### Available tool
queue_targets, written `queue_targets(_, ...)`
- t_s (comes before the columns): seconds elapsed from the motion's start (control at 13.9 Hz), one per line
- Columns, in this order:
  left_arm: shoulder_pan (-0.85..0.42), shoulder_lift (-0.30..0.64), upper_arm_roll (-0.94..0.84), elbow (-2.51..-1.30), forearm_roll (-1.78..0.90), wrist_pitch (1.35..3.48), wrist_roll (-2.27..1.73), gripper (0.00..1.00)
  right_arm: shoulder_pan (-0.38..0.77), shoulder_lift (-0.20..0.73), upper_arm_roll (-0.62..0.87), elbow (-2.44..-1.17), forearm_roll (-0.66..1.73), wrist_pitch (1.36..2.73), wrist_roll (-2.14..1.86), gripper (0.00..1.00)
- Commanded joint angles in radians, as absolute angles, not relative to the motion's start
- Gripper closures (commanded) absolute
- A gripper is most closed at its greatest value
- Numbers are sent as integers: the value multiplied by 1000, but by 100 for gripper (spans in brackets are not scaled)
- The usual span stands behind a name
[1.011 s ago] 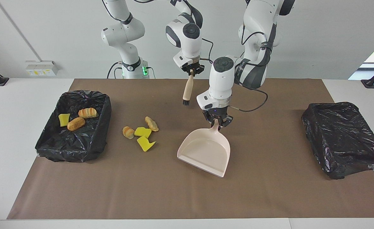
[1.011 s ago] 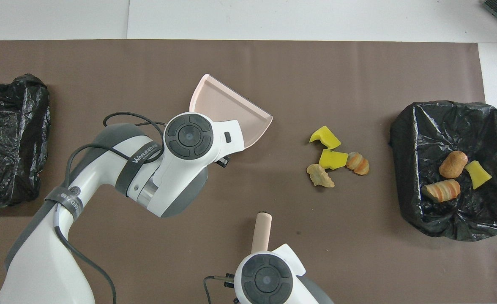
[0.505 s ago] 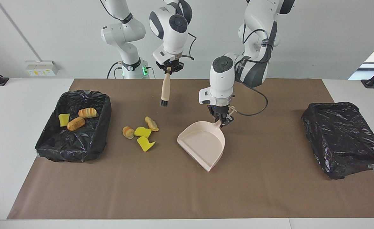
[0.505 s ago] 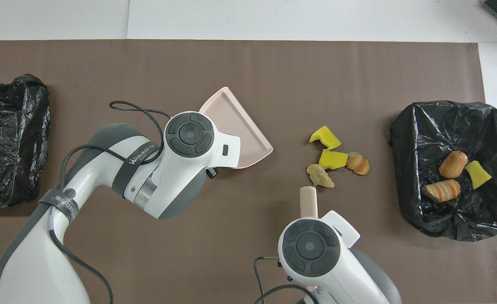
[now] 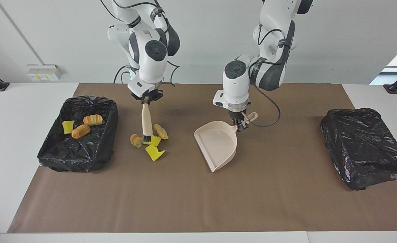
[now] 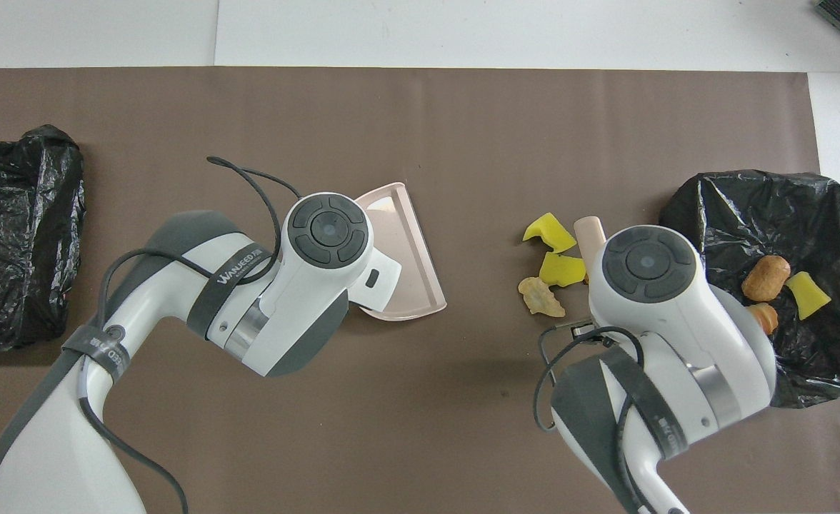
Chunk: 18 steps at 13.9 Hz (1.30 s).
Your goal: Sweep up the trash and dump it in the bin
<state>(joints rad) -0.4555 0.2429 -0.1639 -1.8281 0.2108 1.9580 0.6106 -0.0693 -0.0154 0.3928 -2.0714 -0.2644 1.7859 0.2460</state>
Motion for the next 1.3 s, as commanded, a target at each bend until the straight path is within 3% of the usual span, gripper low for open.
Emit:
queue_targets(0.0,-482,154,-167,-1954,224,1956,655,100,-121,61,411,-2057,-340,1836,212,100)
queue_targets(0.51,-471,163,-166,-1979,173,1968,653,100,-135,84,419,-2166,-359,1948,175,100)
queue_targets(0.79,-437,161,-166,-1991,163,1957,661,100,-104,97,420,-2161,-113,1970,169,100)
queue_targets(1.23,-434,143,-164,-2022,163,1957,647,100,44,92,419,-2122,167,1962,230,100)
